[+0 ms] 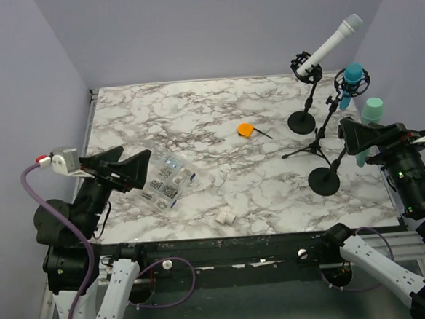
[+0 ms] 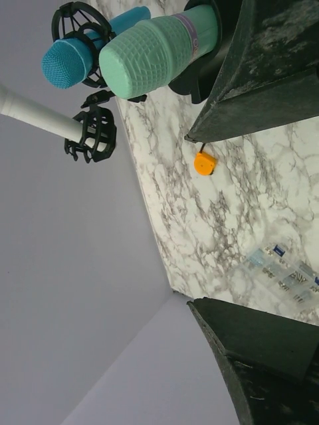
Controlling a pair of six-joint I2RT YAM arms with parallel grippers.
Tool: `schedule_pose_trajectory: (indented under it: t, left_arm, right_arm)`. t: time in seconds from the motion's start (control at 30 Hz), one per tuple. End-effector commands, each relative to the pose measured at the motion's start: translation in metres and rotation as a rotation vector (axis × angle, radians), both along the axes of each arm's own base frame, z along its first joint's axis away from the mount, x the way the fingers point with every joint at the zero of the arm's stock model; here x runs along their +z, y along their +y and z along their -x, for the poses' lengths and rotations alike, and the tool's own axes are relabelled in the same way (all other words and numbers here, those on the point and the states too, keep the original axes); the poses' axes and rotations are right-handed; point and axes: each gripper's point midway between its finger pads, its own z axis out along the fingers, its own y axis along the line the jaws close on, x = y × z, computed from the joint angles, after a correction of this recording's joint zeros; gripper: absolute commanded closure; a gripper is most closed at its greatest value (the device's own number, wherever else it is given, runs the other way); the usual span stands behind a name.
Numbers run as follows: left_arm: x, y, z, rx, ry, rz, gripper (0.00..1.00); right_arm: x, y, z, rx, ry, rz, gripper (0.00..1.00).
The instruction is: Remove the microphone from the stand
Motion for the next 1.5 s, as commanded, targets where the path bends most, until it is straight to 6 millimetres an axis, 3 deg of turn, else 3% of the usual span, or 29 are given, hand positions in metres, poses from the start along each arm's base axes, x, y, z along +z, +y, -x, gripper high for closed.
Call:
schedule_pose_trajectory:
  t: [0.0,0.23,0.37,0.5,0.67,0.77,0.8,0.83,0.9,1.03,1.17,1.47]
  left_arm:
    - [-0.016,-0.042,-0.011,-0.259,0.017,-0.010,0.01]
    - [-0.055,-0.083,-0.037,-0.423,0.126,0.032,0.01]
    - [-0.075,-0.129,-0.049,-0.475,0.171,-0.033,0.01]
    - [-0.097,-0.197,-0.056,-0.543,0.183,-0.115,0.01]
    - [-0.111,-0.290,-0.053,-0.649,0.004,-0.214,0.01]
    - [-0.132,-0.347,-0.058,-0.733,-0.049,-0.259,0.02]
    - [-0.127,-0.365,-0.057,-0.775,-0.072,-0.248,0.03]
    - [-0.138,-0.383,-0.058,-0.811,-0.060,-0.258,0.04]
    - [-0.139,-0.413,-0.065,-0.845,-0.050,-0.243,0.08]
    - [-0.135,-0.447,-0.070,-0.846,-0.063,-0.212,0.10]
    - [-0.144,-0.482,-0.079,-0.867,-0.042,-0.231,0.12]
    - [-0.170,-0.542,-0.091,-0.957,-0.047,-0.232,0.23]
  right_arm:
    - [-0.010,-0.007,0.000,-0.036,0.032,0.010,0.00]
    - [-0.016,-0.010,0.001,-0.048,0.049,0.027,0.00]
    - [-0.021,-0.008,-0.001,-0.040,0.066,0.047,0.00]
    - [-0.015,0.001,0.005,0.023,0.043,0.056,0.00]
    - [-0.002,0.008,0.017,0.094,-0.009,0.046,0.00]
    - [0.006,0.008,0.024,0.115,-0.028,0.036,0.00]
    - [0.008,0.008,0.027,0.119,-0.032,0.034,0.00]
    - [0.010,0.007,0.028,0.118,-0.032,0.032,0.00]
    - [0.009,0.002,0.029,0.097,-0.020,0.026,0.00]
    - [-0.016,-0.017,0.015,-0.043,0.088,0.043,0.00]
    - [-0.035,-0.024,0.003,-0.113,0.179,0.104,0.00]
    - [-0.004,-0.007,0.023,0.036,0.070,0.058,0.00]
